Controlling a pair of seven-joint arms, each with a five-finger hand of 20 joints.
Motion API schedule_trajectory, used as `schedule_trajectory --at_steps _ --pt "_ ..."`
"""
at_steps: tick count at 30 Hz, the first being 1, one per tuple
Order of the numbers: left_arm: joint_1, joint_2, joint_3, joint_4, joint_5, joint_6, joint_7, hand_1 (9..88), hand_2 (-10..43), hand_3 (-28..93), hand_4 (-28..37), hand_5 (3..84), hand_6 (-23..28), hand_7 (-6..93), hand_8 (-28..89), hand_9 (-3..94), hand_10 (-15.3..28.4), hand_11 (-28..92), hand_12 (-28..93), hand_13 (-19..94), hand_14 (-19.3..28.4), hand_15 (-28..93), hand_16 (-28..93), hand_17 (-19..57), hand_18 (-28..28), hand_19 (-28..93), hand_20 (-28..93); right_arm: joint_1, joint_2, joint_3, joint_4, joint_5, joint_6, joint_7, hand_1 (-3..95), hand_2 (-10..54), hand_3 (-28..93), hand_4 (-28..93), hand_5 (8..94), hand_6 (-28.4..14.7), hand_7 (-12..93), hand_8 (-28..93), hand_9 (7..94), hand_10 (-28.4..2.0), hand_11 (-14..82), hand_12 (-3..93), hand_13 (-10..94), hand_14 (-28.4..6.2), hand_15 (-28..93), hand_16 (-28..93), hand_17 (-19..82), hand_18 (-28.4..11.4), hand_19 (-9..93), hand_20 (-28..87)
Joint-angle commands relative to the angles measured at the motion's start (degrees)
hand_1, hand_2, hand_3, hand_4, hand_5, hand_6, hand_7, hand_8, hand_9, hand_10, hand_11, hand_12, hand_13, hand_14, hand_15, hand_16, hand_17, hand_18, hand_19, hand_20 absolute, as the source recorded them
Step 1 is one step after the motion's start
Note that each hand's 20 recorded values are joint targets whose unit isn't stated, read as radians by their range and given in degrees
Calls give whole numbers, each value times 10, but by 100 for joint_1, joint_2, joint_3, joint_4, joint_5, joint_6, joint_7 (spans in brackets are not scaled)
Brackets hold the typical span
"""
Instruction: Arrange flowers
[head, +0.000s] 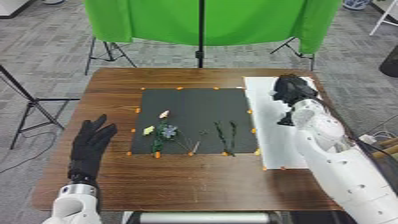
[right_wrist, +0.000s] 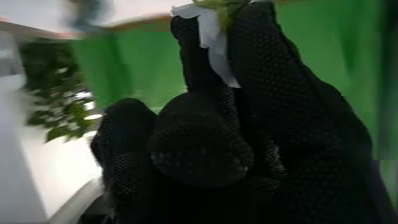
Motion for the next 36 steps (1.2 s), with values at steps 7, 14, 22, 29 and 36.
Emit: schedule_trajectory --at_steps 7,14,22,29,36 --pt "-32 -43 57 33 46 -116 -145 170 60 616 -283 388 40 60 -52 444 122 159 153 339 149 97 59 15 130 67 187 865 -680 -1739 -544 198 -913 -1055 648 -95 513 -123 784 -7 194 104 905 -97 56 348 932 -4 616 327 696 -91 932 583" --pt "-6 -36 22 36 39 -152 -160 171 58 616 -283 387 40 60 -52 442 122 157 153 339 150 96 59 15 130 68 188 693 -728 -1822 -572 390 -1365 -1147 631 -95 522 -130 760 1 200 96 887 -110 51 351 920 -7 622 332 685 -95 932 597" --pt "-20 -11 17 50 38 -182 -176 169 52 619 -283 386 40 57 -52 441 122 157 154 338 150 96 59 14 130 68 187 629 -702 -1929 -627 535 -1480 -1159 590 -95 528 -132 737 5 206 79 847 -120 89 320 908 -12 629 327 672 -99 932 604" --pt "-15 -9 8 48 42 -232 -175 171 50 620 -283 385 39 57 -51 442 122 158 154 337 150 96 60 14 131 68 187 641 -837 -1984 -541 309 -1396 -1302 580 -95 525 -127 723 5 204 75 826 -123 109 294 904 -14 630 324 665 -103 932 605" --pt "-51 -21 19 72 36 -223 -156 173 48 620 -283 385 39 56 -51 441 122 157 154 337 150 96 60 14 131 67 187 675 -863 -1908 -483 257 -1593 -1366 467 -95 622 -153 661 7 188 -3 754 -136 169 197 888 -15 630 321 652 -106 932 603"
